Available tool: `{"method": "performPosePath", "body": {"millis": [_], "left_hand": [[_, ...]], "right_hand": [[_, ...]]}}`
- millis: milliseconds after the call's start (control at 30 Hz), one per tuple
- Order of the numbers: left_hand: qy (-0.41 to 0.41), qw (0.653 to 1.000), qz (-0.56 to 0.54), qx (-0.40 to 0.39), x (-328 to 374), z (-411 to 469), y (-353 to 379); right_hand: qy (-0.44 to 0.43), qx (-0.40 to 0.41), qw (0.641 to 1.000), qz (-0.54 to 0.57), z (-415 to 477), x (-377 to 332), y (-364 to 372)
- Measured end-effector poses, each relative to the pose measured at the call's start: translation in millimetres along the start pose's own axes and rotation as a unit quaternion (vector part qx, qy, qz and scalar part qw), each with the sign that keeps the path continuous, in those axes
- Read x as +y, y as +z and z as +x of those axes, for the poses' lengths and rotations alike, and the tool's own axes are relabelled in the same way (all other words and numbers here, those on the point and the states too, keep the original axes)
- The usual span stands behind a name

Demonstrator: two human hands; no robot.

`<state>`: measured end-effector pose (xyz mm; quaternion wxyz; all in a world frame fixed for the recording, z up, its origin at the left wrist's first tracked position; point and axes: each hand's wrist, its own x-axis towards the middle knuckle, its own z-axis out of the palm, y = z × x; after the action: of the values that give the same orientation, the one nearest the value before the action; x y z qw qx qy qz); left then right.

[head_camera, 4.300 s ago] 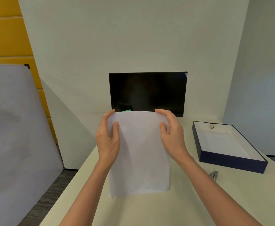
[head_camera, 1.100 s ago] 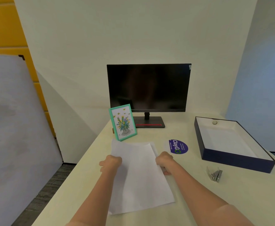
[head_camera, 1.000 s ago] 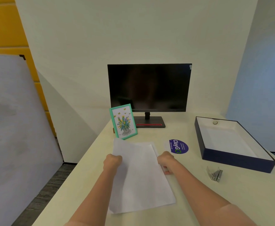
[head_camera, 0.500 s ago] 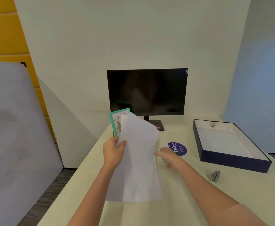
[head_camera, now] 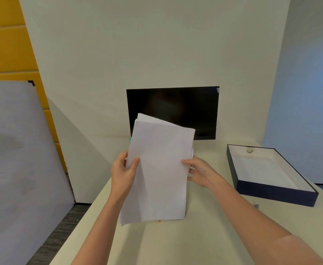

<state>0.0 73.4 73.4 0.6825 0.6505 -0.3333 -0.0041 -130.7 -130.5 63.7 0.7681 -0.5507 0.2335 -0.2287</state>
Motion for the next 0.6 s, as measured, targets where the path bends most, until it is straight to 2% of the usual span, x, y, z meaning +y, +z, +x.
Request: {"method": "performPosePath", "body": {"millis": [133, 200, 300, 400, 467, 600], "left_hand": [[0.050, 0.997, 0.043, 0.032, 8.2, -0.9, 4.6], [0.045, 0.997, 0.041, 0.044, 14.4, -1.0, 7.1], [-0.013, 0.999, -0.030, 0.039, 16.4, 2.4, 6.2], [-0.083, 0.990, -0.112, 0.018, 14.6, 7.1, 0.3], [-0.067, 0.993, -0.092, 0.013, 15.3, 4.0, -1.3], [-0.016, 0.996, -0.003, 0.084, 23.2, -5.1, 7.6]], "right_hand": [[-0.070, -0.022, 0.997, 0.022, -4.4, -12.2, 5.6], [-0.093, -0.038, 0.995, 0.019, -8.4, -20.5, 10.7], [-0.111, -0.043, 0.993, -0.006, -15.4, -30.7, 13.6], [-0.093, -0.064, 0.992, -0.060, -22.1, -34.2, 7.9], [-0.100, -0.048, 0.989, -0.102, -25.8, -34.0, 8.6], [-0.179, 0.039, 0.976, -0.114, -33.5, -31.4, 21.7]]}}
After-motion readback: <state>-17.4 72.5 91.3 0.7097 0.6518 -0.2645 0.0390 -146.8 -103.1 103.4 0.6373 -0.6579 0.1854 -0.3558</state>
